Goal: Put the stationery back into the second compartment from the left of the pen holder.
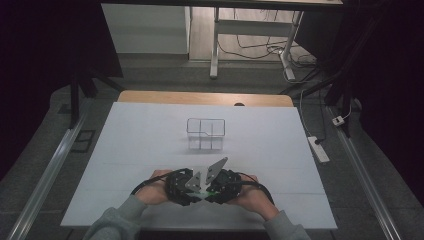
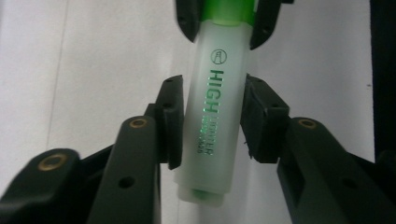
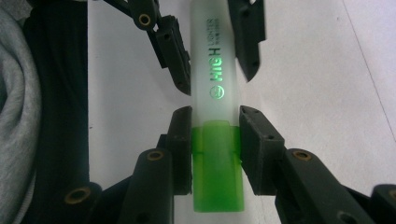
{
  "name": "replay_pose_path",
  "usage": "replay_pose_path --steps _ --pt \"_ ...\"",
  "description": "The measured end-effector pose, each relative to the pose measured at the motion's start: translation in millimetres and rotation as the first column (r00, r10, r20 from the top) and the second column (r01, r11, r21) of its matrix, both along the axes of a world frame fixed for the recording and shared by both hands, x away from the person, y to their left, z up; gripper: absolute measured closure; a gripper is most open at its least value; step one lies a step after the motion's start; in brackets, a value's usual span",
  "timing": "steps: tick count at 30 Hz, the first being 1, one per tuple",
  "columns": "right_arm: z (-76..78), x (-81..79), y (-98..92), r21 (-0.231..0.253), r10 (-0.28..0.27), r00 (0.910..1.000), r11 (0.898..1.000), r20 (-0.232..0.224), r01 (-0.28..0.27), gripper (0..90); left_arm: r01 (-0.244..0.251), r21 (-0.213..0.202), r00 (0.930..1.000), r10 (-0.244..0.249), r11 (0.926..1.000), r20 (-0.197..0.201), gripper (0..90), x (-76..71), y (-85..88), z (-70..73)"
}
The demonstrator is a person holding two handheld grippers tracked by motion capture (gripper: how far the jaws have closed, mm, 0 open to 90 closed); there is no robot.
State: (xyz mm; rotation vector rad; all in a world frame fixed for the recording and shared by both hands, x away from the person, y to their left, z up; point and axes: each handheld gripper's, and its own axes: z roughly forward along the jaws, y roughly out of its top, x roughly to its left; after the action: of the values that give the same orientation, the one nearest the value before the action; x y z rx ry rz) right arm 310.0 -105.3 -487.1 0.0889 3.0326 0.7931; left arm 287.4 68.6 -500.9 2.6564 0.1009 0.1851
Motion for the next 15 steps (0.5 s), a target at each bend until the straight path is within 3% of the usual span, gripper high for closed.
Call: replay_pose_path --steps 2,6,7,8,11,15 --pt "2.0 0.7 -2.0 0.011 -0.019 0.9998 1.000 -0.011 0.019 64.5 0.013 -0.003 0.9999 -0.013 0.9999 0.001 64.7 0.9 -0.3 -0.7" --pt "4.2 4.3 -8.0 0.056 -0.078 0.9961 0.995 -0.041 0.080 61.1 -0.038 -0.053 0.9991 0.036 0.9979 -0.024 65.4 1.8 3.1 -1.0" --pt "5.0 6.9 -11.9 0.085 -0.109 0.9935 0.990 -0.032 0.111 55.0 -0.041 -0.057 0.9989 0.040 0.9975 -0.025 65.4 2.9 4.6 -0.8" --pt "5.0 6.9 -11.9 0.085 -0.109 0.9935 0.990 -0.032 0.111 55.0 -0.046 -0.065 0.9986 0.044 0.9969 -0.029 65.4 3.8 6.1 -0.7" --pt "8.5 10.6 -19.4 0.138 -0.166 0.9852 0.976 -0.041 0.170 48.6 -0.054 -0.069 0.9984 0.053 0.9961 -0.020 65.4 6.2 9.4 -0.2" --pt "12.3 12.7 -28.8 0.213 -0.231 0.9715 0.948 -0.053 0.237 41.3 -0.089 -0.091 0.9960 0.088 0.9918 -0.017 65.4 8.0 13.2 0.2"
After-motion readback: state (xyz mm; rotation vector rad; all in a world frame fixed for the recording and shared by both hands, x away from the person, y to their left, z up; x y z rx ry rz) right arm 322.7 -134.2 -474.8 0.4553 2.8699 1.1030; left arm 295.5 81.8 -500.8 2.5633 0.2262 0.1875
